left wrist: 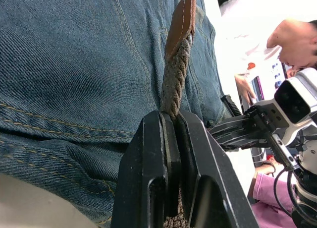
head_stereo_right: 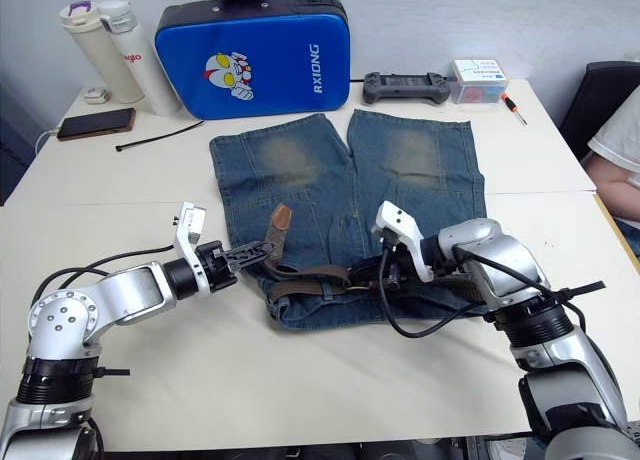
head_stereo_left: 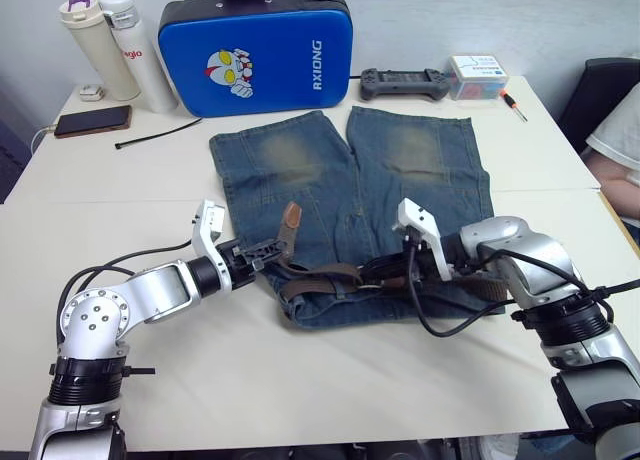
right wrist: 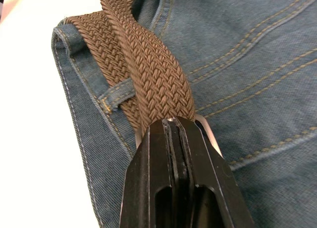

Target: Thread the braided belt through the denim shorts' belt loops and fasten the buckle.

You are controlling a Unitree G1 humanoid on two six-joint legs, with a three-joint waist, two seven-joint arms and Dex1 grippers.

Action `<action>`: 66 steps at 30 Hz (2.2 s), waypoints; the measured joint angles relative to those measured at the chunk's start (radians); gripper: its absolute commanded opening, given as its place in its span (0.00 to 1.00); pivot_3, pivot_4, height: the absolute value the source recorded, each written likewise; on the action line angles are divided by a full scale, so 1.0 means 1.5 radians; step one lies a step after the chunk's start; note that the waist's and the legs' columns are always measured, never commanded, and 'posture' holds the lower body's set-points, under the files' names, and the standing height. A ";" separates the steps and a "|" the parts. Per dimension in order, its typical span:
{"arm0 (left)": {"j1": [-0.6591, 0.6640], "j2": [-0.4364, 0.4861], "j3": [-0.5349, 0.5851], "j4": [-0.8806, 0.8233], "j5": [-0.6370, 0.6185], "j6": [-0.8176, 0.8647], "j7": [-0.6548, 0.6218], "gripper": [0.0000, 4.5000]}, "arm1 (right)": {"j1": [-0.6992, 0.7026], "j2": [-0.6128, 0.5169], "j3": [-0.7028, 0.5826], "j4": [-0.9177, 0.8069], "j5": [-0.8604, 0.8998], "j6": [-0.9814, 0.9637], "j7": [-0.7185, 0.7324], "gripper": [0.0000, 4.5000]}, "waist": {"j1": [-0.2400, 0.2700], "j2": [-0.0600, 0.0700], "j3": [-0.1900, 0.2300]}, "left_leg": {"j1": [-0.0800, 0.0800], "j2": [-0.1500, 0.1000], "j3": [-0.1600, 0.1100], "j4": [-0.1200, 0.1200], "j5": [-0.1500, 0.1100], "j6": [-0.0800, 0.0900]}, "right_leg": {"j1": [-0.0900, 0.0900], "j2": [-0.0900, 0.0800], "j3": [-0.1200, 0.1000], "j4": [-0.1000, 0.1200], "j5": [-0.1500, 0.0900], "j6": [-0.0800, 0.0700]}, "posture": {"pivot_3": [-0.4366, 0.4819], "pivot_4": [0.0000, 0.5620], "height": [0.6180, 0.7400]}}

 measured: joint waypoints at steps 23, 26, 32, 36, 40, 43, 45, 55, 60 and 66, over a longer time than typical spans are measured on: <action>-0.004 -0.003 0.000 -0.002 0.023 0.000 -0.009 0.00 | -0.036 0.008 0.052 0.077 -0.044 -0.057 0.044 0.02 | -0.006 0.000 0.000 | 0.000 0.000 0.000 0.000 0.000 0.000 | 0.000 0.000 0.000 0.000 0.000 0.000 | 0.48 0.27 1.00; -0.007 -0.016 0.000 -0.005 0.028 -0.008 -0.009 0.00 | -0.061 0.016 0.075 0.101 -0.056 -0.054 0.057 0.02 | -0.010 0.000 0.000 | 0.001 0.000 0.000 0.000 0.000 0.000 | 0.001 0.000 0.000 0.000 0.000 0.000 | 0.48 0.27 1.00; -0.007 -0.044 -0.002 -0.012 0.032 -0.021 -0.006 0.00 | -0.095 0.022 0.111 0.104 -0.082 -0.023 0.073 0.02 | -0.012 -0.001 -0.001 | 0.002 0.000 0.000 0.000 0.000 0.000 | 0.001 0.000 0.000 0.000 0.000 0.000 | 0.48 0.27 1.00; -0.005 -0.066 -0.005 -0.019 0.042 -0.033 -0.005 0.00 | -0.120 0.020 0.160 0.056 -0.126 0.032 0.069 0.02 | -0.012 -0.002 -0.002 | 0.002 0.000 0.000 -0.001 0.000 0.000 | 0.001 0.000 0.000 0.000 0.000 0.000 | 0.48 0.27 1.00; -0.003 -0.079 -0.008 -0.033 0.050 -0.039 -0.004 0.00 | -0.125 0.047 0.170 0.022 -0.140 0.123 0.032 0.02 | -0.013 -0.008 -0.009 | 0.003 0.001 -0.001 -0.001 0.000 -0.001 | 0.002 0.001 0.000 0.000 0.000 -0.001 | 0.48 0.27 1.00; -0.004 -0.079 -0.012 -0.033 0.060 -0.039 -0.009 0.00 | -0.126 0.048 0.187 -0.009 -0.159 0.161 0.006 0.02 | -0.012 -0.007 -0.015 | 0.010 0.001 -0.001 -0.004 -0.001 -0.001 | 0.009 0.001 0.000 -0.003 -0.001 -0.001 | 0.48 0.27 1.00; -0.011 -0.078 -0.012 -0.033 0.060 -0.038 -0.011 0.00 | -0.126 0.048 0.201 -0.023 -0.167 0.178 -0.009 0.02 | -0.012 -0.008 -0.017 | 0.016 0.001 -0.001 -0.009 -0.001 -0.001 | 0.014 0.001 0.000 -0.006 -0.001 -0.002 | 0.48 0.27 1.00; -0.115 -0.043 -0.013 0.030 0.060 -0.005 -0.069 0.00 | -0.106 0.050 0.237 -0.061 -0.213 0.149 -0.049 0.02 | -0.012 -0.008 -0.030 | 0.026 0.004 -0.002 -0.011 -0.006 -0.003 | 0.025 0.003 -0.001 -0.011 -0.001 -0.003 | 0.48 0.27 1.00; -0.204 -0.033 -0.035 0.120 0.117 0.033 -0.140 0.00 | -0.084 0.055 0.238 -0.065 -0.238 0.098 -0.066 0.02 | -0.013 -0.010 -0.033 | 0.028 0.004 -0.002 -0.012 -0.006 -0.004 | 0.027 0.004 -0.001 -0.011 -0.001 -0.003 | 0.48 0.27 1.00; -0.341 -0.100 -0.107 0.265 0.259 0.054 -0.285 0.00 | -0.068 0.066 0.258 -0.068 -0.287 0.030 -0.081 0.02 | -0.018 -0.009 -0.034 | 0.038 0.008 -0.003 -0.012 -0.013 -0.006 | 0.037 0.008 -0.001 -0.016 -0.001 -0.005 | 0.48 0.27 1.00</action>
